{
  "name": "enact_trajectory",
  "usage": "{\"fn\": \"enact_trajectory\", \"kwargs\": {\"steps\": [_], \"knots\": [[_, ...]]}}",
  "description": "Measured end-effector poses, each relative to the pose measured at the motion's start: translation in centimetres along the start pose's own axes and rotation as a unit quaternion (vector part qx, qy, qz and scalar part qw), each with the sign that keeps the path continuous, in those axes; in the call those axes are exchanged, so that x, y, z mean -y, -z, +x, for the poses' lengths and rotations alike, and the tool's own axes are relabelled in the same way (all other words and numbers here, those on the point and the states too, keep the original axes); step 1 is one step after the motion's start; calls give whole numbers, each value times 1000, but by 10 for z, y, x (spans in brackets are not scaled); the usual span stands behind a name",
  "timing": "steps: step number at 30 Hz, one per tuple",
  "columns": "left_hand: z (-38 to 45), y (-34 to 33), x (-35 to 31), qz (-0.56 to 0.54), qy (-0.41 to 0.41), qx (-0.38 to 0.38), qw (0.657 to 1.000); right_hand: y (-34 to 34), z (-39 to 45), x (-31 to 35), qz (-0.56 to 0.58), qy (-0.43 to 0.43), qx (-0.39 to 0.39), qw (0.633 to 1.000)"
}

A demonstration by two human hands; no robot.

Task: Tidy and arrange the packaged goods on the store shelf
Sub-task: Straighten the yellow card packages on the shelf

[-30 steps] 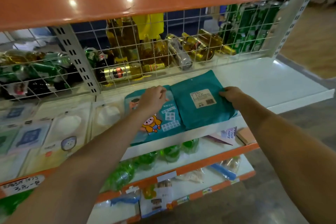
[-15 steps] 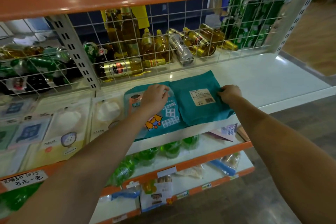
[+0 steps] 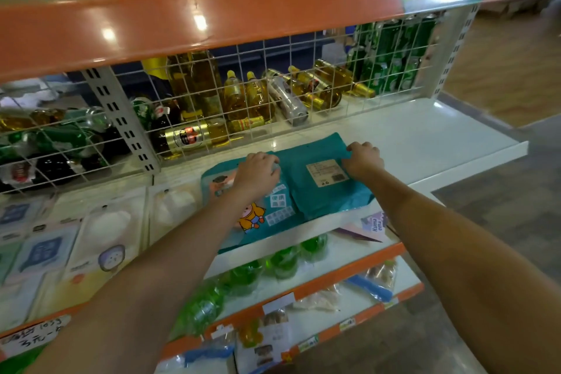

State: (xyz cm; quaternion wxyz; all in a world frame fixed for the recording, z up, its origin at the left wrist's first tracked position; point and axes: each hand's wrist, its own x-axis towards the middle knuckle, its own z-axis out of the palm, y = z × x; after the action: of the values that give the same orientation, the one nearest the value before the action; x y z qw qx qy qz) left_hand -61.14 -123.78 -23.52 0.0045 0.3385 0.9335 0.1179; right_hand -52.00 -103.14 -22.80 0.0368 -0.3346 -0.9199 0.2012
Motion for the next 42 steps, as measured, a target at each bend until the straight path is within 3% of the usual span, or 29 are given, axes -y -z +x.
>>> {"fn": "enact_trajectory", "kwargs": {"steps": [6, 14, 25, 33, 42], "knots": [[9, 19, 1, 46, 8, 15, 999, 4, -6, 40, -14, 78, 15, 997], [-4, 28, 8, 92, 37, 59, 993, -6, -16, 65, -32, 119, 63, 990], [-54, 67, 57, 67, 139, -27, 988, -14, -35, 131, -39, 220, 36, 974], [-118, 94, 114, 124, 227, -47, 965, -43, -75, 202, -92, 336, 31, 937], [-194, 116, 182, 123, 304, -34, 944, -79, -135, 281, -103, 407, 59, 906]]}}
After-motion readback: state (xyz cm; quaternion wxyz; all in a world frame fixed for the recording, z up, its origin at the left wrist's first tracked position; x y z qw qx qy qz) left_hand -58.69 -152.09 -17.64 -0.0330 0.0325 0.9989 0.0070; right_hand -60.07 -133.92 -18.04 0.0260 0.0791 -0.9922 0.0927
